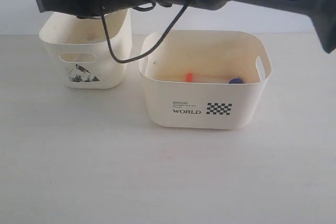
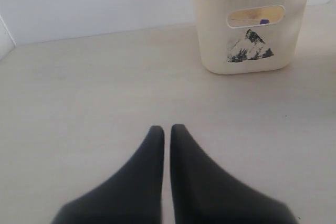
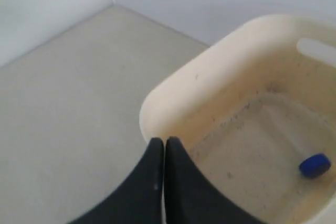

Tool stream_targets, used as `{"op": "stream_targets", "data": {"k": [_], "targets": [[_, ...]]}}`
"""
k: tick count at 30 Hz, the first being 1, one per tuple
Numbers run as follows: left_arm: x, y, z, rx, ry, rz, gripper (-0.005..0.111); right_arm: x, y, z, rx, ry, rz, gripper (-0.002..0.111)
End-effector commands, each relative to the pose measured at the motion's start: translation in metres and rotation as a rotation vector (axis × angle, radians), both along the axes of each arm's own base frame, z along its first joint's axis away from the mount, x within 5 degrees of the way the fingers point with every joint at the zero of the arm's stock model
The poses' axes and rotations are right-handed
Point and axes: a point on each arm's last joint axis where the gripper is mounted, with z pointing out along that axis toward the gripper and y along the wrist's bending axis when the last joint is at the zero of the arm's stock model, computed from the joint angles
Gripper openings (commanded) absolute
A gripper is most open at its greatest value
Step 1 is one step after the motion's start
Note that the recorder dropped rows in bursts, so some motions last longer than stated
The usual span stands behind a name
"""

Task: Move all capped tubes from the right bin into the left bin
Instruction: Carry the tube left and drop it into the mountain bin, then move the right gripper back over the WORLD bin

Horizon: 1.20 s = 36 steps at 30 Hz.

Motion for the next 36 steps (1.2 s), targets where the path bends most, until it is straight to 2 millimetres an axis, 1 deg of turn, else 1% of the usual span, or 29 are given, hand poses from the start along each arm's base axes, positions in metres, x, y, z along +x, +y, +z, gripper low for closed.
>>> {"op": "stream_targets", "data": {"k": [1,6,8,11,14,16,18,20,23,25,26,28,31,33,34,35,36], "targets": [[0.0,0.0,0.002,-0.015,-0.01,0.001,0.004,-0.006,-0.035,0.015,-0.173,0.11,0.074,0.0],[0.0,0.0,0.002,-0.015,-0.01,0.001,0.004,-0.014,-0.083,0.021,-0.491,0.232,0.082,0.0],[0.0,0.0,0.002,-0.015,-0.01,0.001,0.004,-0.02,-0.104,0.023,-0.594,0.341,0.051,0.0],[0.0,0.0,0.002,-0.015,-0.01,0.001,0.004,-0.025,-0.132,0.03,-0.63,0.462,0.01,0.0],[0.0,0.0,0.002,-0.015,-0.01,0.001,0.004,-0.021,-0.155,0.038,-0.596,0.476,-0.042,0.0],[0.0,0.0,0.002,-0.015,-0.01,0.001,0.004,-0.021,-0.171,0.037,-0.589,0.501,-0.074,0.0],[0.0,0.0,0.002,-0.015,-0.01,0.001,0.004,-0.021,-0.182,0.029,-0.583,0.545,-0.095,0.0],[0.0,0.0,0.002,-0.015,-0.01,0.001,0.004,-0.022,-0.186,0.017,-0.574,0.599,-0.102,0.0],[0.0,0.0,0.002,-0.015,-0.01,0.001,0.004,-0.026,-0.184,0.001,-0.544,0.642,-0.087,0.0],[0.0,0.0,0.002,-0.015,-0.01,0.001,0.004,-0.023,-0.178,-0.001,-0.488,0.612,-0.079,0.0],[0.0,0.0,0.002,-0.015,-0.01,0.001,0.004,-0.019,-0.177,-0.001,-0.467,0.569,-0.084,0.0],[0.0,0.0,0.002,-0.015,-0.01,0.001,0.004,-0.014,-0.176,-0.001,-0.454,0.514,-0.096,0.0],[0.0,0.0,0.002,-0.015,-0.01,0.001,0.004,-0.01,-0.176,-0.009,-0.513,0.472,-0.039,0.0],[0.0,0.0,0.002,-0.015,-0.01,0.001,0.004,-0.009,-0.176,-0.021,-0.588,0.468,0.046,0.0],[0.0,0.0,0.002,-0.015,-0.01,0.001,0.004,-0.009,-0.176,-0.033,-0.676,0.445,0.185,0.0],[0.0,0.0,0.002,-0.015,-0.01,0.001,0.004,-0.009,-0.176,-0.037,-0.703,0.439,0.231,0.0],[0.0,0.0,0.002,-0.015,-0.01,0.001,0.004,-0.007,-0.177,-0.046,-0.751,0.434,0.283,0.0]]}}
